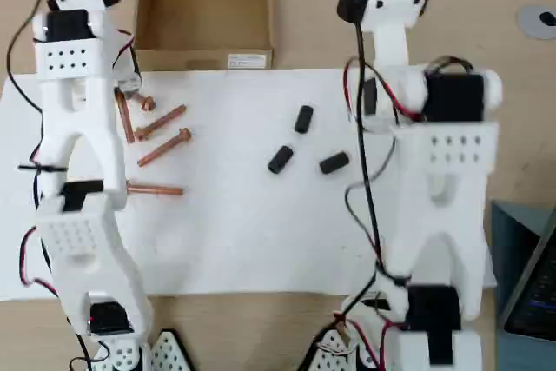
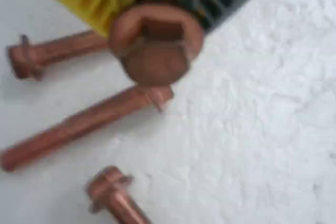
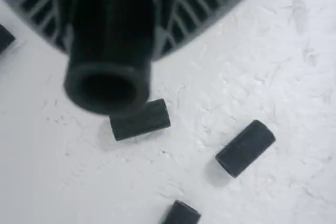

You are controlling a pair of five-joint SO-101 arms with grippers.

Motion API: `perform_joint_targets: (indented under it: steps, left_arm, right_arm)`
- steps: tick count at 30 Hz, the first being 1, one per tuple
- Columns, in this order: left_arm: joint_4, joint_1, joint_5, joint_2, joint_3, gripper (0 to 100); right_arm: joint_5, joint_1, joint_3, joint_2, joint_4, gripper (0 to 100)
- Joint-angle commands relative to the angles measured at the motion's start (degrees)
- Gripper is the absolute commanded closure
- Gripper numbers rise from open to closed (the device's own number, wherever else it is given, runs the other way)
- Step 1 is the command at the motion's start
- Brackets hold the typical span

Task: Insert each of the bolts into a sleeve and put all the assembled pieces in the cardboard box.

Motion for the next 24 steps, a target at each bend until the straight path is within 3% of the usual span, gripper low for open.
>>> perform_joint_targets:
  steps: [1, 6, 13, 18, 24]
  left_arm:
    - [0.62, 3.16, 0.53, -13.58, 3.08, 99]
    - [0.62, 8.62, 0.44, -29.85, 13.19, 99]
    - [-0.7, 16.88, 1.23, -49.45, 36.4, 99]
    - [-9.14, 17.32, 6.95, -63.78, 54.42, 99]
    - [-23.74, 17.85, 7.38, -85.93, 78.07, 99]
  right_arm:
    - [0.0, -0.48, 2.86, -8.04, 1.14, 98.8]
    - [0.0, -0.13, 11.03, -17.1, 0.97, 98.9]
    - [0.0, -0.13, 20.35, -26.68, 0.79, 98.9]
    - [-0.18, -0.13, 26.15, -32.92, -2.29, 98.9]
    - [-2.55, -0.22, 37.41, -43.91, -9.85, 98.9]
